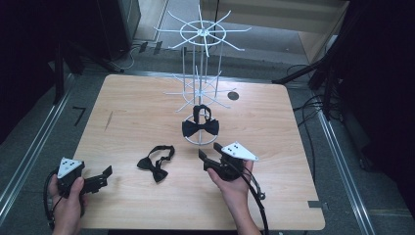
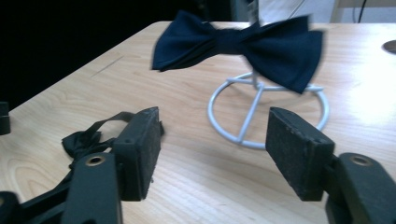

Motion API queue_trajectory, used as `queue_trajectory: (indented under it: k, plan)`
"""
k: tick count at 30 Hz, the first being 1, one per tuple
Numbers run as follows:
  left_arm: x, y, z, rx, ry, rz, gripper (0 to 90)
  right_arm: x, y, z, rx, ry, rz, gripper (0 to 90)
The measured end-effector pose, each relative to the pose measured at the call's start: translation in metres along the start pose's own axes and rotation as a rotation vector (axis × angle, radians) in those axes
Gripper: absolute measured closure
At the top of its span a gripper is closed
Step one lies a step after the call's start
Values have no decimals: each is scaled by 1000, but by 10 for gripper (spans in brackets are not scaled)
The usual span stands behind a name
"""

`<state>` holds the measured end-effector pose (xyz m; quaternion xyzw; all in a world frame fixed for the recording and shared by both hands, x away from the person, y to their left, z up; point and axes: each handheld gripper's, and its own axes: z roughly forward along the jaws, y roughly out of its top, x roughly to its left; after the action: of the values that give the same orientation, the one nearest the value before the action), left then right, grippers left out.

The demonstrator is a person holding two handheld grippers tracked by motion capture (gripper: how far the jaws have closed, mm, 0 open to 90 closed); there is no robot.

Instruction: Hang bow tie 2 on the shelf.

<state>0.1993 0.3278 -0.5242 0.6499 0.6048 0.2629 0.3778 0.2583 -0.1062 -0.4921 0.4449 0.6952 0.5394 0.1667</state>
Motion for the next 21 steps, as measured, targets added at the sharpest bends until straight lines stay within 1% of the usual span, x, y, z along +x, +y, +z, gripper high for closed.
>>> queue_trajectory:
  k: [3,5,8,9,10,11,12,13,14,16,17,20,21]
  plan:
    - [0,0,0,-2,-3,-5,0,3,-1,2,5,13,3,405]
    - [0,0,0,-2,-4,-6,0,8,-3,5,12,31,11,428]
    - [0,0,0,0,-4,-6,0,11,-4,8,17,36,9,438]
    - [0,0,0,2,-5,-6,0,15,-6,12,29,42,17,445]
    - [0,0,0,2,-5,-6,0,15,-6,12,29,42,17,445]
    - [0,0,0,6,-3,0,0,19,-8,17,39,45,11,448]
    - [0,0,0,6,-3,0,0,19,-8,17,39,45,11,448]
    - [0,0,0,4,-3,4,0,23,-10,22,50,50,9,451]
    - [0,0,0,4,-3,5,0,24,-11,24,51,51,11,451]
    - [0,0,0,3,-3,6,0,26,-12,27,54,55,9,451]
    - [0,0,0,2,-2,2,0,31,-13,33,67,60,11,451]
    - [0,0,0,3,-3,2,0,34,-12,37,70,63,13,450]
    - [0,0,0,3,-4,3,0,37,-10,43,67,66,15,452]
